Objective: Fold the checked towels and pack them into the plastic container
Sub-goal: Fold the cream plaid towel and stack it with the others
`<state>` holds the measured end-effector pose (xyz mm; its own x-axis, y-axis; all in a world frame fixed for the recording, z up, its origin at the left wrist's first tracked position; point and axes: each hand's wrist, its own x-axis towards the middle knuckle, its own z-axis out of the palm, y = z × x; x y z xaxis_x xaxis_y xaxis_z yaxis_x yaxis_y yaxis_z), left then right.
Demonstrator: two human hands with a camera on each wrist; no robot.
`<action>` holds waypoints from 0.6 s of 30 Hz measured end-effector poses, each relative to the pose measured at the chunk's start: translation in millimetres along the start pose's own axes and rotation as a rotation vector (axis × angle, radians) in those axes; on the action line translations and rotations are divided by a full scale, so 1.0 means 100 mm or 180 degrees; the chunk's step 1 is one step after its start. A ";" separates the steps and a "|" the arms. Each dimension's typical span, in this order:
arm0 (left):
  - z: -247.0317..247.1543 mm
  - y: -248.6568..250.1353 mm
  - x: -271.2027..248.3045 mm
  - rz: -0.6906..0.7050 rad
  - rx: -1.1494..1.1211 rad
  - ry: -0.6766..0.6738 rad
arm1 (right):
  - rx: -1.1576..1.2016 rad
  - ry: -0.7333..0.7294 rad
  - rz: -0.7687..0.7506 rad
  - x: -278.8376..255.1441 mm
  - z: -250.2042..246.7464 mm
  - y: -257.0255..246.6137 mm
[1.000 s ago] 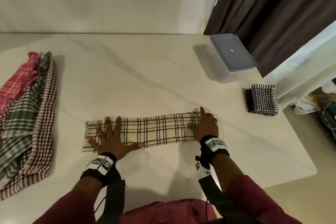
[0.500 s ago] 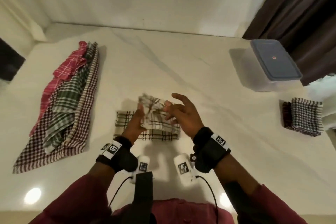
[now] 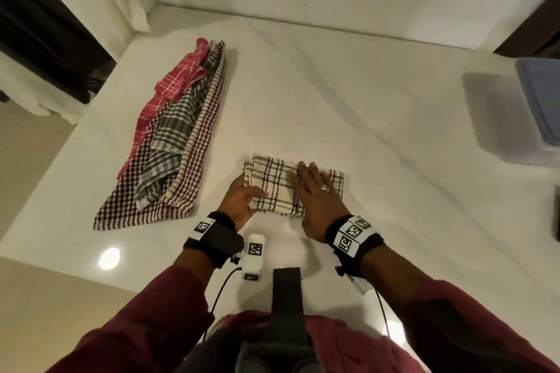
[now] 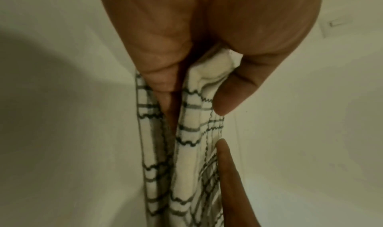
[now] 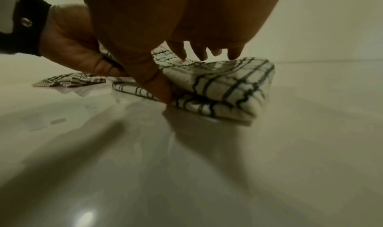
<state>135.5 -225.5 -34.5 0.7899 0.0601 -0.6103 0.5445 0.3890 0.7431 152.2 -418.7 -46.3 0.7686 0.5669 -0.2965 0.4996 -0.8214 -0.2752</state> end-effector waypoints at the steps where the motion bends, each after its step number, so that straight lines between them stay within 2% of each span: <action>1: -0.03 -0.01 0.02 0.0030 0.0013 0.0010 | -0.0061 -0.0095 -0.0027 0.04 0.02 -0.01; 5: -0.11 -0.07 0.08 0.0205 0.0098 0.0158 | 0.0009 -0.0370 0.0005 0.15 0.13 0.02; 10: -0.11 -0.14 0.15 0.0289 0.0297 0.0434 | 0.0137 -0.0344 -0.0041 0.15 0.18 0.08; 14: -0.03 -0.16 0.20 0.0665 0.0846 0.0636 | 0.0253 -0.0242 -0.0103 0.12 0.15 0.16; 16: 0.07 -0.18 0.19 0.0769 0.1043 0.0606 | 0.0275 -0.0226 -0.0105 0.04 0.12 0.27; 18: 0.15 -0.27 0.18 0.0692 0.1145 0.0464 | 0.0368 -0.0280 -0.0064 -0.10 0.10 0.43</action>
<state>139.8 -248.8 -61.2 0.8629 0.2442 -0.4425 0.4540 0.0099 0.8909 162.0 -459.6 -64.4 0.7184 0.5906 -0.3675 0.4613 -0.8000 -0.3837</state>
